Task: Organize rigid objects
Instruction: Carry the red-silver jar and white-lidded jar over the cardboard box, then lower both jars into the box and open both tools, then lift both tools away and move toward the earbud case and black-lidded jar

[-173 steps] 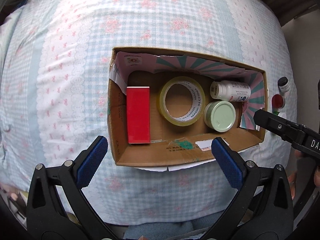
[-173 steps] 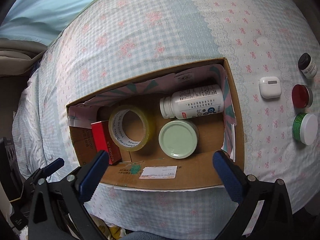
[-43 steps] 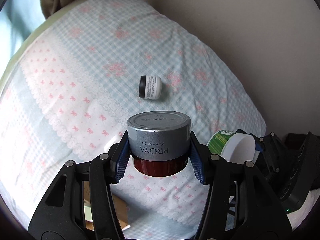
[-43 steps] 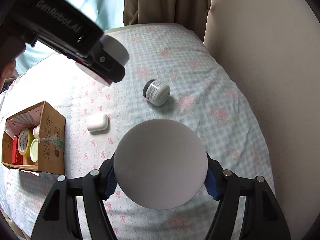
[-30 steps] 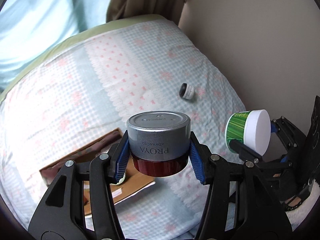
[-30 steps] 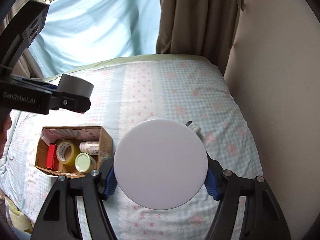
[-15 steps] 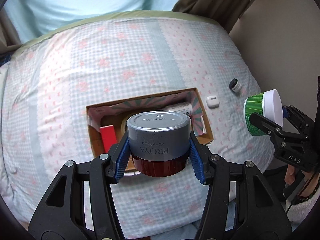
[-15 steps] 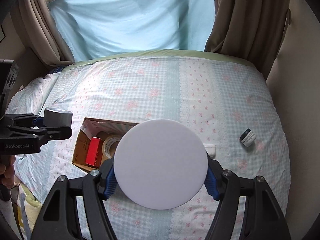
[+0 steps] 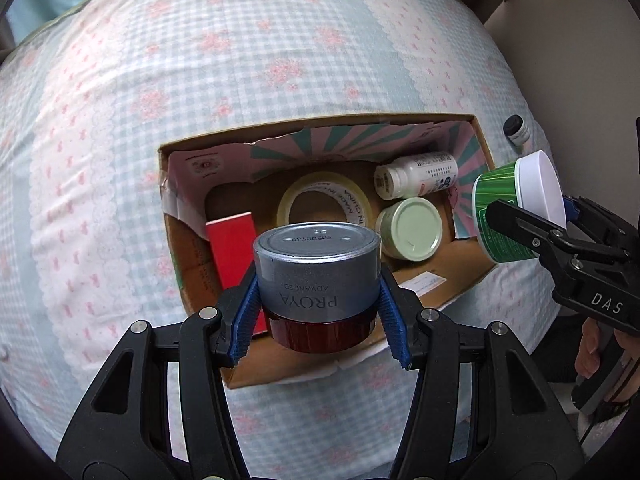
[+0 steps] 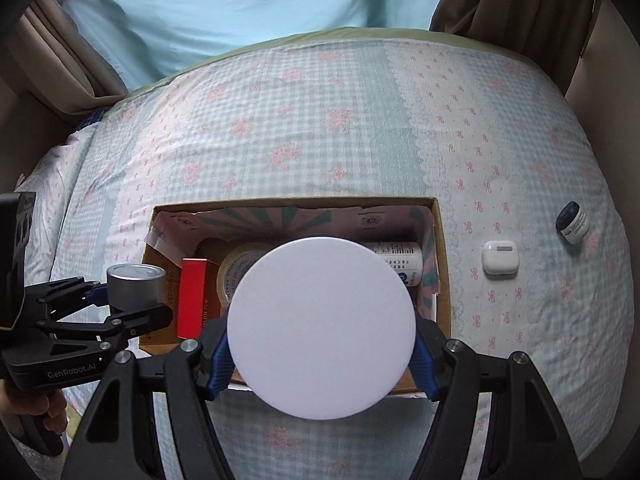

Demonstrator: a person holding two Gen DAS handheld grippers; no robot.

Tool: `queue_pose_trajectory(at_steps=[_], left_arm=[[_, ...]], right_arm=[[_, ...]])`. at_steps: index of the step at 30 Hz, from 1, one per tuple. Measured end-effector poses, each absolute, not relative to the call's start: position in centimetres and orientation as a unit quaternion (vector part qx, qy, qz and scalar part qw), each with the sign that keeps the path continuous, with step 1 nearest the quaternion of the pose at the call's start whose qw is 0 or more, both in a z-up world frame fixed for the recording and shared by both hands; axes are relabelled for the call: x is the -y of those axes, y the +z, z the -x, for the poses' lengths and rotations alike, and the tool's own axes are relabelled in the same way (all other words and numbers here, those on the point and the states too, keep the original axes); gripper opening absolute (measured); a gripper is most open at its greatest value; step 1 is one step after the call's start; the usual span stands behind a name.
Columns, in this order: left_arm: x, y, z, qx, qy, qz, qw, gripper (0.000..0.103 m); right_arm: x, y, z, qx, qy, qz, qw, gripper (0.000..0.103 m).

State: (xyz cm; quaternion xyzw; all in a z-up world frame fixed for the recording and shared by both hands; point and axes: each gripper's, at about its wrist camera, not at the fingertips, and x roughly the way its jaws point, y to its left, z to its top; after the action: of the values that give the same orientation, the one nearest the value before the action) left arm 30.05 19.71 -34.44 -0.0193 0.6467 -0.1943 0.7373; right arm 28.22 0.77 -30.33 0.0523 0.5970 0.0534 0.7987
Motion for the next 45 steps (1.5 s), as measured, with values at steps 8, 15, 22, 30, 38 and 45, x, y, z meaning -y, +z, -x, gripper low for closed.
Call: queue_pose_trajectory(at_steps=[8,15,22,30,38,45], left_arm=[[-16.7,-38.5,-33.1,-0.650,-0.226,-0.004,0.725,0.050],[-14.9,-39.6,-33.2,-0.652,-0.233,-0.043,0.721,0.050],[-14.9,-38.2,-32.9,-0.633,-0.217,-0.086,0.738,0.103],[-17.8,-36.6,-32.3,-0.641,-0.194,-0.061,0.740,0.103],[-18.7,-35.1,-31.4,-0.643,-0.174,-0.047,0.745,0.103],[-19.8,-30.8,-29.4,-0.630,-0.152,-0.020,0.762,0.103]], right_arm=[[-0.5,-35.5,-29.0,-0.620,0.016,-0.051,0.783,0.066],[0.8,-36.9,-28.6,-0.639,0.000,-0.059,0.767,0.066],[1.9,-36.8,-28.6,-0.634,-0.005,-0.095,0.768,0.103],[2.8,-34.7,-28.1,-0.629,-0.009,-0.104,0.770,0.103],[2.7,-34.1,-27.2,-0.642,-0.008,-0.098,0.760,0.103],[2.2,-30.3,-26.3,-0.632,0.002,-0.077,0.771,0.103]])
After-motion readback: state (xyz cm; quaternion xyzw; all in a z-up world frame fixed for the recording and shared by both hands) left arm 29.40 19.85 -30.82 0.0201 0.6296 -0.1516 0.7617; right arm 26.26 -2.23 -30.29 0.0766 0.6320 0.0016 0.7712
